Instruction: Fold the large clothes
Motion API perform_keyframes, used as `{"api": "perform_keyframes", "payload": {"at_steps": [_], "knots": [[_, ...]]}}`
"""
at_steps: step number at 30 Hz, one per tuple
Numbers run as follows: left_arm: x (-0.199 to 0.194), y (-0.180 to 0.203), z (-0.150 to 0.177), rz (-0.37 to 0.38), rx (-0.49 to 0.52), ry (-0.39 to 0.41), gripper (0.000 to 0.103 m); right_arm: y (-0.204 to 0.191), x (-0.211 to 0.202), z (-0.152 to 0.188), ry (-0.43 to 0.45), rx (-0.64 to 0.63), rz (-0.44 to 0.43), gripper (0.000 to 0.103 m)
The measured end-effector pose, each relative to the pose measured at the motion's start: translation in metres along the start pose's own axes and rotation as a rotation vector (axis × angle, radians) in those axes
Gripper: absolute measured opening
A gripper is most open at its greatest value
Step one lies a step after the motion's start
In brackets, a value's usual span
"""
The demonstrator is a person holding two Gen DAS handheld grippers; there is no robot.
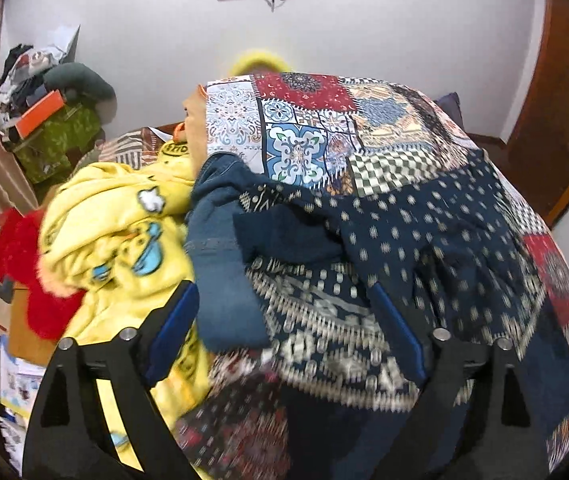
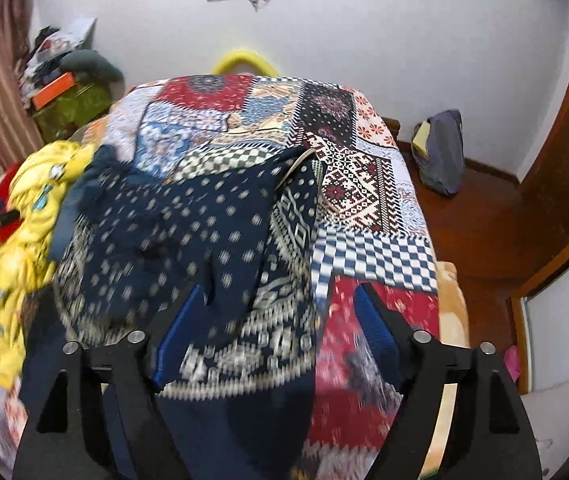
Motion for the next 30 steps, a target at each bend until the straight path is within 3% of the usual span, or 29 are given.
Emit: {"api": "perform_keyframes", "payload": {"at_steps": [7, 12, 14, 18, 22, 25, 28, 30], "knots": [[-0.01, -0.017, 0.065, 0.054, 0.002, -0.09, 0.094, -0.011, -0.003, 0.069, -0.061, -0.024, 0.007, 0.075], [0.014, -0.021, 0.123, 0.165, -0.062, -0.218, 0.093, -0.008, 0.022, 0.117, -0.168, 0.071, -0.048, 0.075], [0.022, -0.023, 0.143, 0.185, -0.103, -0.24, 0.093, -0.006, 0.029, 0.132, -0.188, 0.123, -0.073, 0.075], [0.036, -0.015, 0.176, 0.309, -0.144, -0.302, 0.09, 0.002, 0.036, 0.157, -0.208, 0.219, -0.156, 0.075], [0.046, 0.005, 0.188, 0.366, -0.109, -0.351, 0.076, 0.01, 0.056, 0.17, -0.264, 0.312, -0.214, 0.075], [0.052, 0.018, 0.193, 0.456, -0.083, -0.385, 0.063, 0.007, 0.06, 0.173, -0.239, 0.307, -0.227, 0.076], [0.064, 0.021, 0.199, 0.467, -0.1, -0.429, 0.064, 0.003, 0.063, 0.171, -0.221, 0.305, -0.244, 0.075], [0.071, 0.015, 0.204, 0.527, -0.168, -0.452, 0.064, -0.002, 0.064, 0.171, -0.207, 0.293, -0.272, 0.062]]}}
Point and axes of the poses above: each gripper's, at about its wrist camera, not at the fingertips, and x roughly the way its jaws point, y to its right, z to its underside, the point moved 1 cm from there along x, roughly the way its jaws point, and after that the axes turned 11 degrees about -y, right-handed, at the moved point
